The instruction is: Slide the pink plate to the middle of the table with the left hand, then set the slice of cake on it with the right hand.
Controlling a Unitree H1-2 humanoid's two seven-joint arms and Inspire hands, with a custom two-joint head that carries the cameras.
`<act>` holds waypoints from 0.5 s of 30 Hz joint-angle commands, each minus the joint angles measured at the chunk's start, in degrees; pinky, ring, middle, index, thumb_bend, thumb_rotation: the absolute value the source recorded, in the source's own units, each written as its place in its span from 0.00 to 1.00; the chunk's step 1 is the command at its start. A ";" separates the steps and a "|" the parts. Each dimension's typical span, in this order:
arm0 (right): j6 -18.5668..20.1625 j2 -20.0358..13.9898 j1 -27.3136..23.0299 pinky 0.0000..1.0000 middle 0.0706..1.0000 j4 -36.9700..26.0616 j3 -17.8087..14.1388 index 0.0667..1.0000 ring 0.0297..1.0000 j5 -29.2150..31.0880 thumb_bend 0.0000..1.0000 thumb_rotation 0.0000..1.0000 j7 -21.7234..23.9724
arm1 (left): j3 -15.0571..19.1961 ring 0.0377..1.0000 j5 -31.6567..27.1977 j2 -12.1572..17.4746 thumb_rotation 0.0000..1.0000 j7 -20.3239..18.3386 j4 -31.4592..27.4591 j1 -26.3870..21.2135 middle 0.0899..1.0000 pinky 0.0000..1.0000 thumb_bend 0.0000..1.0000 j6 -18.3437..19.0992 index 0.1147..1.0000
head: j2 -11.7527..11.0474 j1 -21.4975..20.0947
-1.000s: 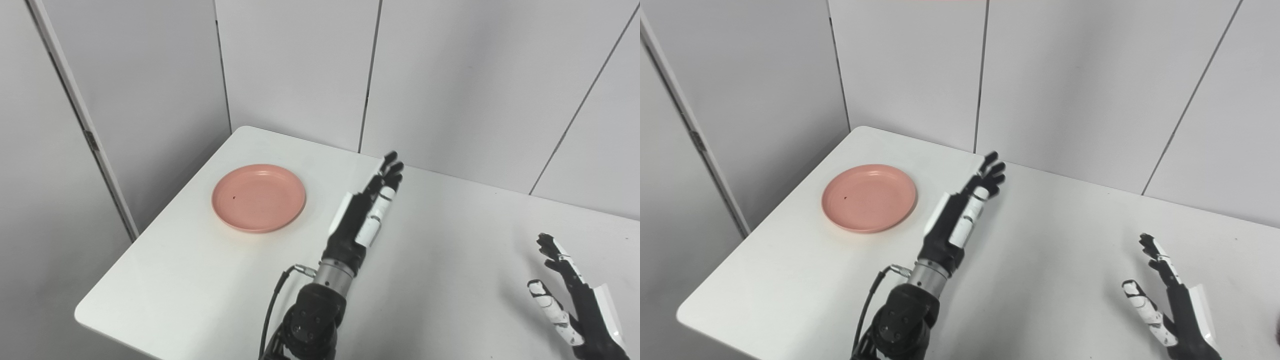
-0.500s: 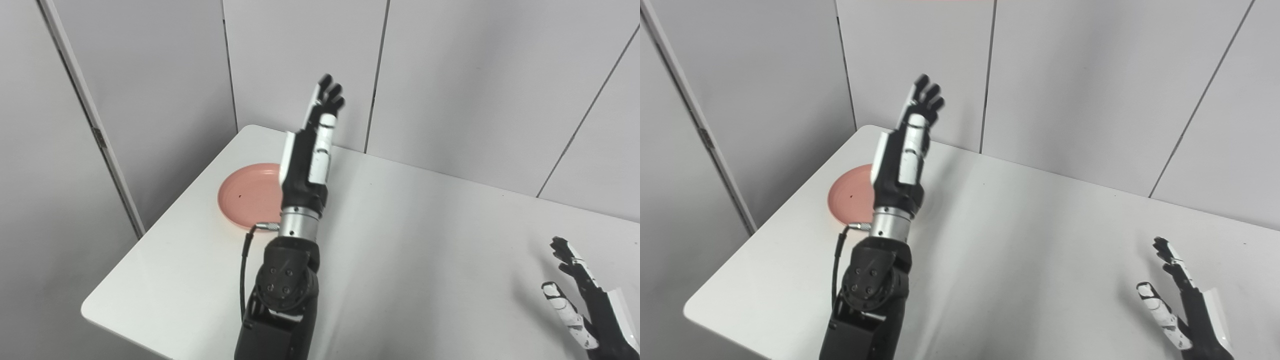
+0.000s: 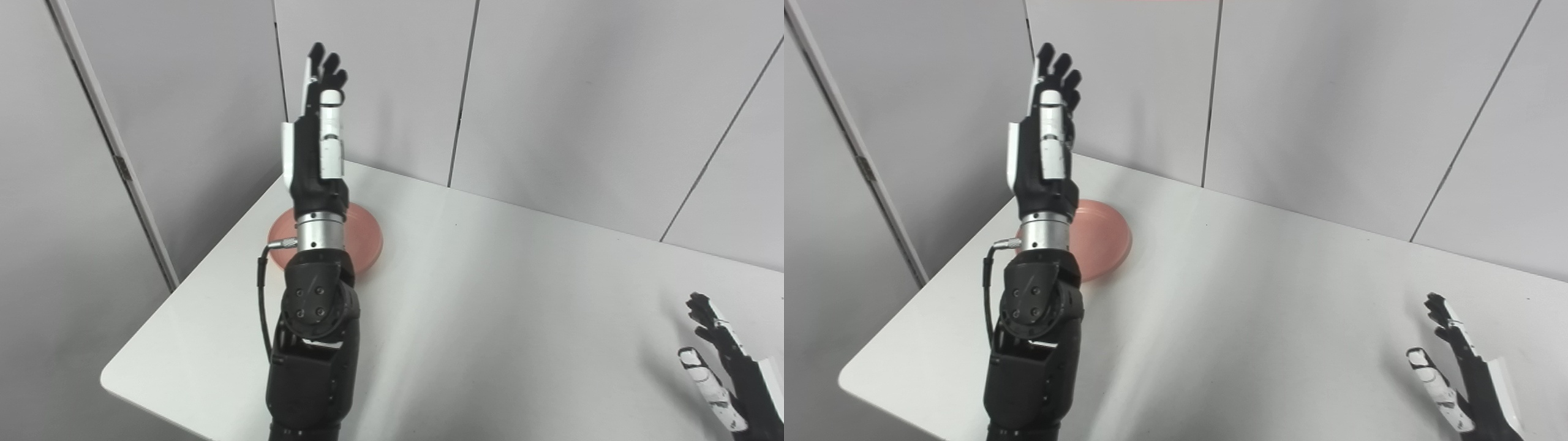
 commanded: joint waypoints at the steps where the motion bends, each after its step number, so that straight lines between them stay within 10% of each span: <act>1: -0.51 0.48 5.08 0.89 0.91 4.32 0.46 0.92 0.90 -0.66 0.39 1.00 -0.01 | 0.45 0.95 0.05 1.52 1.00 0.89 -2.10 -2.27 0.96 0.94 0.44 -2.10 0.96 | 0.12 0.05; 15: -1.59 0.00 4.62 0.89 0.91 5.19 0.29 0.92 0.90 -0.27 0.37 1.00 0.82 | 6.62 0.92 -3.43 6.48 1.00 3.95 1.84 -1.45 0.92 0.94 0.43 -0.44 0.93 | 0.31 0.38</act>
